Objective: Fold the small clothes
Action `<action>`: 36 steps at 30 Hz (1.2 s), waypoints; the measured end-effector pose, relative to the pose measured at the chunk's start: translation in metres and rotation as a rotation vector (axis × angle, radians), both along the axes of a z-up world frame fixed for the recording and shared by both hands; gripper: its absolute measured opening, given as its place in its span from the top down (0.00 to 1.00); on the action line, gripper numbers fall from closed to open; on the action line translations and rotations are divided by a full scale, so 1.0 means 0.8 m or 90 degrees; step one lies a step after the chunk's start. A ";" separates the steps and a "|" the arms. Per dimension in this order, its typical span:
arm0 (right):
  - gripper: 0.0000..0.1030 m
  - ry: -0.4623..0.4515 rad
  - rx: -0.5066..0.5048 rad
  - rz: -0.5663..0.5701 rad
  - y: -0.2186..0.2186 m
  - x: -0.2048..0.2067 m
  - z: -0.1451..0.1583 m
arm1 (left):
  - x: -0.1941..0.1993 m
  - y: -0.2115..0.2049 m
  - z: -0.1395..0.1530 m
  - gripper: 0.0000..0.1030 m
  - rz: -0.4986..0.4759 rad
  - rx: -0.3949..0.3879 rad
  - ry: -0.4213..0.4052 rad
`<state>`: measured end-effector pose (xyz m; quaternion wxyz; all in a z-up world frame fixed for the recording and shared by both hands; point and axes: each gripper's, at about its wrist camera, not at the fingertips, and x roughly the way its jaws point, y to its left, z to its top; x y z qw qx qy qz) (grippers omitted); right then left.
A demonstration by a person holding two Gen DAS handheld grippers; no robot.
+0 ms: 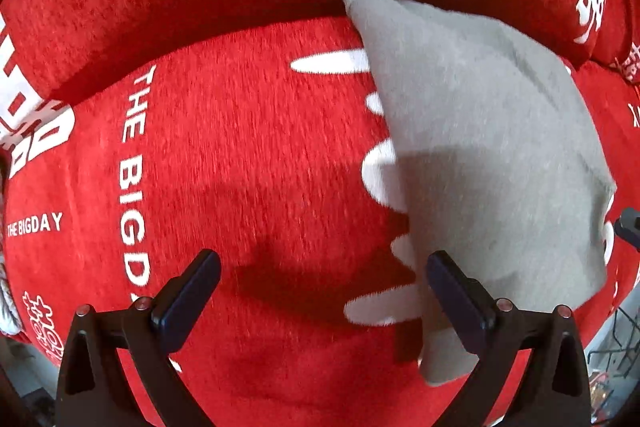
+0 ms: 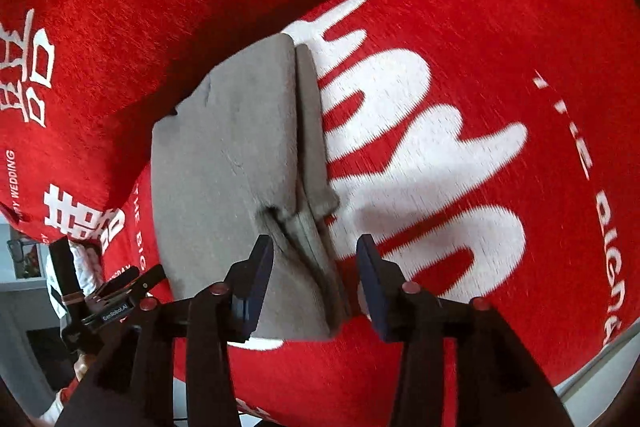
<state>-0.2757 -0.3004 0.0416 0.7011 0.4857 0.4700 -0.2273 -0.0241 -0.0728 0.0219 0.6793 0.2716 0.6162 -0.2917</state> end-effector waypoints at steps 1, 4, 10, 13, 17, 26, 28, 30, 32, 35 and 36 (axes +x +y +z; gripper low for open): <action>0.46 -0.004 0.004 0.002 -0.002 0.004 -0.001 | 0.001 -0.003 0.001 0.00 0.001 -0.001 -0.001; 0.39 -0.011 0.014 0.008 -0.005 0.012 -0.005 | 0.000 -0.014 0.000 0.00 0.003 0.000 -0.006; 0.32 -0.015 0.030 0.019 -0.011 0.021 -0.013 | 0.001 -0.021 0.002 0.00 0.012 0.001 -0.007; 0.30 -0.016 0.037 0.018 -0.016 0.022 -0.017 | 0.006 -0.023 -0.002 0.00 0.011 0.002 -0.008; 0.27 -0.020 0.053 0.011 -0.023 0.023 -0.024 | 0.018 -0.022 -0.012 0.00 0.014 0.002 -0.010; 0.25 -0.031 0.084 -0.005 -0.041 0.024 -0.040 | 0.036 -0.021 -0.016 0.00 0.051 -0.025 0.021; 0.24 -0.039 0.091 -0.006 -0.046 0.026 -0.044 | 0.045 -0.019 -0.014 0.00 0.070 -0.059 0.037; 0.23 -0.054 0.097 -0.004 -0.051 0.028 -0.046 | 0.049 -0.024 -0.012 0.00 0.074 -0.070 0.046; 0.23 -0.070 0.106 -0.001 -0.056 0.031 -0.048 | 0.052 -0.030 -0.012 0.00 0.067 -0.075 0.048; 0.23 -0.085 0.118 0.008 -0.063 0.036 -0.054 | 0.055 -0.047 -0.014 0.00 0.045 -0.082 0.055; 0.23 -0.087 0.122 0.010 -0.066 0.037 -0.056 | 0.056 -0.051 -0.016 0.00 0.042 -0.082 0.059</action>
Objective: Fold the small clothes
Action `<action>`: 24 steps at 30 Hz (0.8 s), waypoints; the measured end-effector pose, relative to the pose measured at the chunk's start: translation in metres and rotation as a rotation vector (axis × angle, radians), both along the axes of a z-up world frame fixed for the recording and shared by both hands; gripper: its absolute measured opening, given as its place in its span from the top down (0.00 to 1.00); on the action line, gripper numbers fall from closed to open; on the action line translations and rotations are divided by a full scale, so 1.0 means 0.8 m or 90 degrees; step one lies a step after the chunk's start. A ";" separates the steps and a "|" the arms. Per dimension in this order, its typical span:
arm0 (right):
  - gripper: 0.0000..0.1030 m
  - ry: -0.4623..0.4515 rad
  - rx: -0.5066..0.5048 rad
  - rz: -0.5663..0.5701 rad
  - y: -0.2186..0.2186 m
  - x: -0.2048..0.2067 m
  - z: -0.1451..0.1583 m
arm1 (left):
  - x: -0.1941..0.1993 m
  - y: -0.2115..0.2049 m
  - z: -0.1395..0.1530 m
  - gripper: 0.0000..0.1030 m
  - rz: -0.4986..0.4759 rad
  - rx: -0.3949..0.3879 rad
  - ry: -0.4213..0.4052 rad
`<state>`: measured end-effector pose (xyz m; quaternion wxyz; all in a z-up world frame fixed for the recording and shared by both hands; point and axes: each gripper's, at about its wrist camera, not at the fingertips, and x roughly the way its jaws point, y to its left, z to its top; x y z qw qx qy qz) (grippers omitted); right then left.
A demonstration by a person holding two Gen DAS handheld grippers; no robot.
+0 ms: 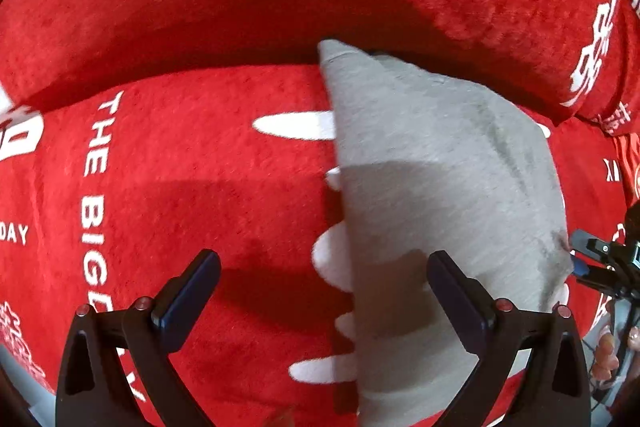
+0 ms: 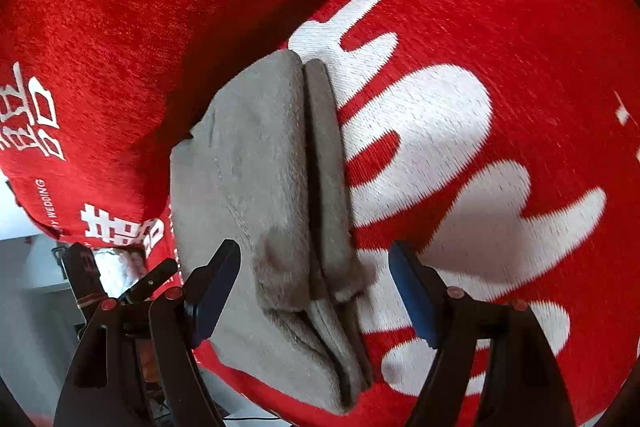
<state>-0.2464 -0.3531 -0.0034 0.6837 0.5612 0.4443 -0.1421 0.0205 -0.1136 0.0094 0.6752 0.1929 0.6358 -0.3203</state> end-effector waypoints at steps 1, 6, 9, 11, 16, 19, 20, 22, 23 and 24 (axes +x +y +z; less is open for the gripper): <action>0.23 -0.003 0.004 0.002 -0.003 0.001 -0.003 | -0.001 -0.005 0.000 0.00 -0.001 -0.001 0.006; 0.23 -0.033 0.028 0.008 -0.015 0.007 -0.013 | 0.011 -0.016 -0.021 0.00 0.007 -0.016 0.054; 0.23 -0.053 0.040 0.019 -0.019 0.014 -0.015 | 0.021 -0.018 -0.035 0.00 0.019 -0.039 0.110; 0.23 -0.067 0.051 0.031 -0.021 0.025 -0.018 | 0.024 -0.020 -0.040 0.00 0.024 -0.055 0.138; 0.22 -0.100 0.072 0.079 -0.016 0.060 -0.025 | 0.009 -0.042 -0.053 0.00 -0.001 -0.079 0.178; 0.20 -0.122 0.076 0.113 -0.009 0.080 -0.026 | -0.009 -0.061 -0.053 0.00 -0.028 -0.077 0.173; 0.18 -0.126 0.074 0.123 -0.006 0.086 -0.027 | -0.012 -0.066 -0.055 0.00 -0.032 -0.070 0.161; 0.17 -0.126 0.075 0.131 -0.003 0.093 -0.032 | -0.013 -0.069 -0.056 0.00 -0.028 -0.075 0.155; 0.17 -0.130 0.078 0.126 -0.003 0.094 -0.032 | -0.012 -0.070 -0.057 0.00 -0.023 -0.078 0.158; 0.17 -0.132 0.081 0.119 -0.004 0.091 -0.032 | -0.012 -0.070 -0.057 0.00 -0.022 -0.082 0.163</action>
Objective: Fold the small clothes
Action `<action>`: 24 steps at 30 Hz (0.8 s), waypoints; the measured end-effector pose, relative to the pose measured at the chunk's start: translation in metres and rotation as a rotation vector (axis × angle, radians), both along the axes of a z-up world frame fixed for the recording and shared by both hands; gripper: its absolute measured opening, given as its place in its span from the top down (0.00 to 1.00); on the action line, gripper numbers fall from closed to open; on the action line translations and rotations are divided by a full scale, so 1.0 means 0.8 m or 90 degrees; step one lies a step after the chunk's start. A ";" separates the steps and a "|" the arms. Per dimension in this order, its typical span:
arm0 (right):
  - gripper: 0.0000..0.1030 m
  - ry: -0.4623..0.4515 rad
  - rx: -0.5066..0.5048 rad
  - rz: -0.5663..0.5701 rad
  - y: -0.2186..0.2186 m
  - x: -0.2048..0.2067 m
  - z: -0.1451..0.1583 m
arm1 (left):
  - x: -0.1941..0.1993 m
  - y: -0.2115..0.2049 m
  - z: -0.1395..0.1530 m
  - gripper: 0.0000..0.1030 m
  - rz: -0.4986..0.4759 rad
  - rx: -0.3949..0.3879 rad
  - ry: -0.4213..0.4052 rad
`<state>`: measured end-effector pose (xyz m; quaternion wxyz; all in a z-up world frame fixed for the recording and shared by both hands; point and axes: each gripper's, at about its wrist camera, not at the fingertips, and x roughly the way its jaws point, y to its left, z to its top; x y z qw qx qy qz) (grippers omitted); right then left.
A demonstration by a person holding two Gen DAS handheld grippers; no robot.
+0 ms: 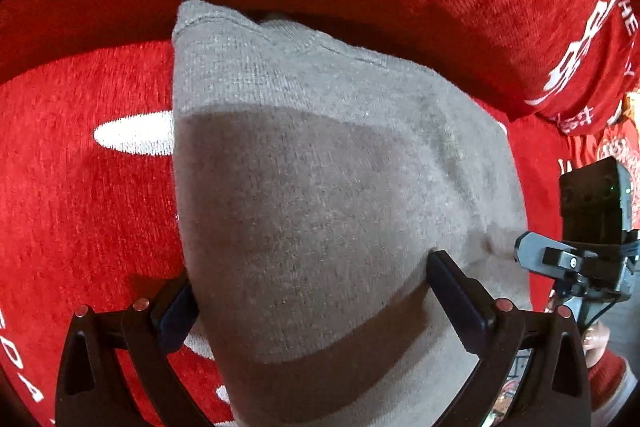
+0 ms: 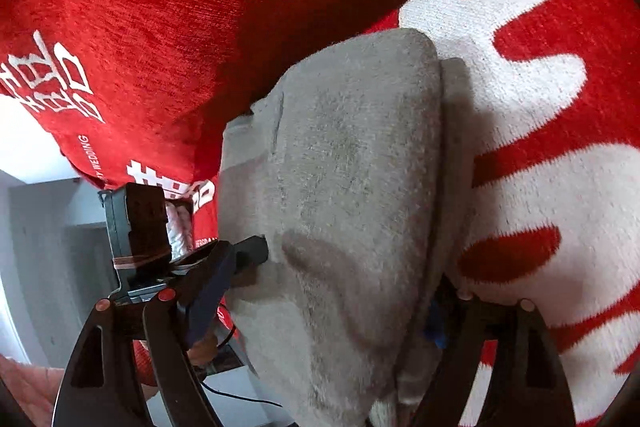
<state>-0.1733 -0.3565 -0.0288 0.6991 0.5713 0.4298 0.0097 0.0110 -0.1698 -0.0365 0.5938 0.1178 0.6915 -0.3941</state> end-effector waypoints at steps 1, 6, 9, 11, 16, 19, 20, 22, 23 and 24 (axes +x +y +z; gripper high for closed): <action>0.17 0.000 0.005 -0.006 0.000 -0.001 0.000 | 0.001 0.001 0.001 0.00 -0.003 -0.002 0.002; 0.61 0.060 0.005 -0.019 0.002 -0.005 -0.006 | 0.013 0.033 0.021 0.23 -0.009 -0.017 -0.019; 0.71 0.037 0.023 -0.026 0.005 -0.010 -0.001 | 0.017 0.044 0.036 0.44 -0.010 -0.037 -0.017; 0.72 0.009 0.043 -0.034 0.011 -0.011 0.007 | 0.020 0.053 0.047 0.49 -0.015 -0.053 -0.010; 0.72 -0.046 0.091 -0.051 0.037 -0.011 0.034 | 0.026 0.083 0.081 0.50 -0.011 -0.091 0.004; 0.72 -0.061 0.101 -0.046 0.059 -0.010 0.051 | 0.025 0.109 0.108 0.50 -0.018 -0.104 -0.004; 0.72 -0.064 0.105 -0.043 0.066 -0.011 0.057 | 0.026 0.118 0.114 0.50 -0.019 -0.105 -0.006; 0.72 -0.068 0.115 -0.036 0.085 -0.008 0.064 | 0.029 0.142 0.127 0.50 -0.017 -0.106 -0.004; 0.72 -0.069 0.123 -0.032 0.097 -0.006 0.066 | 0.031 0.153 0.132 0.50 -0.015 -0.104 -0.004; 0.72 -0.070 0.130 -0.026 0.112 -0.002 0.066 | 0.034 0.171 0.137 0.50 -0.016 -0.100 -0.003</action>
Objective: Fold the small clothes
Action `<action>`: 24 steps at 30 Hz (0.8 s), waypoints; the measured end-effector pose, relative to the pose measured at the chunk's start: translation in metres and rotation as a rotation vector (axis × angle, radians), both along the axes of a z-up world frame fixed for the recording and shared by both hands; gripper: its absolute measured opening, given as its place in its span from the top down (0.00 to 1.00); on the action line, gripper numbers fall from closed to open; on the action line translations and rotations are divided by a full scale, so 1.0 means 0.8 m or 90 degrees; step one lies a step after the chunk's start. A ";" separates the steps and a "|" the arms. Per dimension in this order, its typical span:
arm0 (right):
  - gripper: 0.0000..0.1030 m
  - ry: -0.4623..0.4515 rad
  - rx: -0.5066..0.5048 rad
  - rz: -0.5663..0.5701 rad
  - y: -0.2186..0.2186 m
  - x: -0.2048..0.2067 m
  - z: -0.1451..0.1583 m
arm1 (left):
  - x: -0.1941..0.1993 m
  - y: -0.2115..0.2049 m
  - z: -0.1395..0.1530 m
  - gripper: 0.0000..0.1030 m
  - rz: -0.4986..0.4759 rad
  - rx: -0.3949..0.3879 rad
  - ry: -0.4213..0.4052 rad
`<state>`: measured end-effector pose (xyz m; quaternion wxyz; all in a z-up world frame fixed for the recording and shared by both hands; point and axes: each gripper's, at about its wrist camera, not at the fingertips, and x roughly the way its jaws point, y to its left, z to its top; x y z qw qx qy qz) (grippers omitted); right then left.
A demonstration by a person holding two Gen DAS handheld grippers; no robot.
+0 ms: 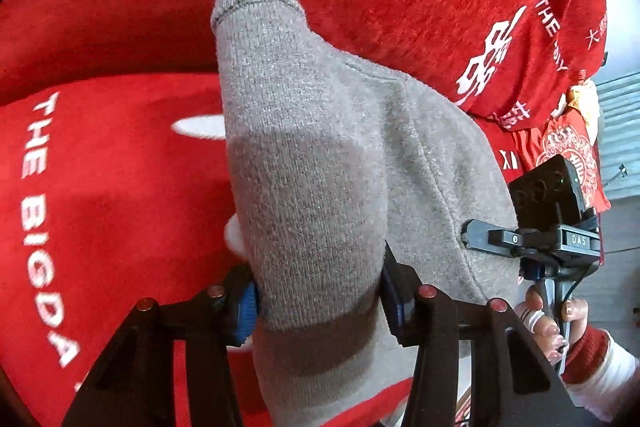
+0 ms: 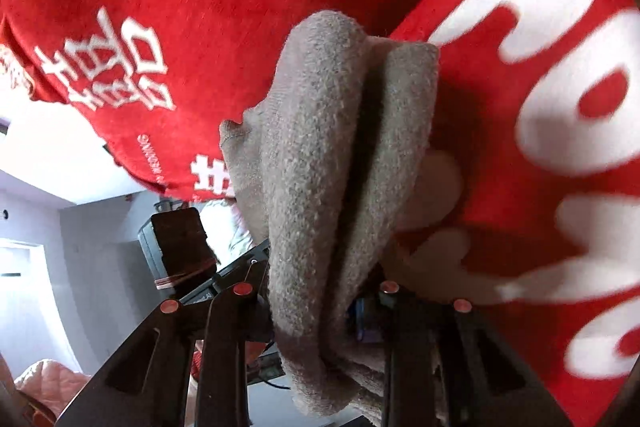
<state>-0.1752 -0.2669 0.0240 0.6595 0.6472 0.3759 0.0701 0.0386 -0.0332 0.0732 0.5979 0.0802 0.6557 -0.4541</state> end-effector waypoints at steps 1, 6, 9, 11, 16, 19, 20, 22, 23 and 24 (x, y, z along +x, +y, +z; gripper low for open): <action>0.72 0.000 0.007 0.004 0.011 0.000 -0.001 | 0.001 0.012 0.003 0.50 -0.001 0.004 0.000; 0.72 0.019 0.035 0.029 0.074 0.015 -0.027 | -0.001 0.062 -0.007 0.50 0.003 0.047 -0.007; 0.68 0.079 0.009 0.055 0.102 0.033 -0.050 | 0.001 0.094 -0.032 0.50 0.012 0.096 -0.025; 0.64 0.129 -0.032 0.060 0.108 0.041 -0.058 | 0.004 0.114 -0.049 0.50 0.026 0.131 -0.045; 0.58 0.170 -0.110 0.052 0.099 0.045 -0.036 | 0.019 0.147 -0.027 0.50 0.094 0.088 -0.059; 0.75 0.200 -0.219 0.092 0.103 0.050 -0.008 | 0.030 0.157 -0.010 0.50 0.111 0.090 -0.104; 0.76 0.209 -0.255 0.100 0.105 0.052 0.000 | 0.031 0.149 -0.012 0.50 0.114 0.098 -0.111; 0.77 0.234 -0.326 0.109 0.106 0.048 0.004 | 0.032 0.143 -0.030 0.50 0.104 0.142 -0.140; 0.78 0.256 -0.358 0.113 0.110 0.048 0.001 | 0.031 0.142 -0.043 0.50 0.100 0.161 -0.148; 0.79 0.280 -0.390 0.120 0.111 0.047 -0.006 | 0.030 0.144 -0.051 0.50 0.096 0.174 -0.150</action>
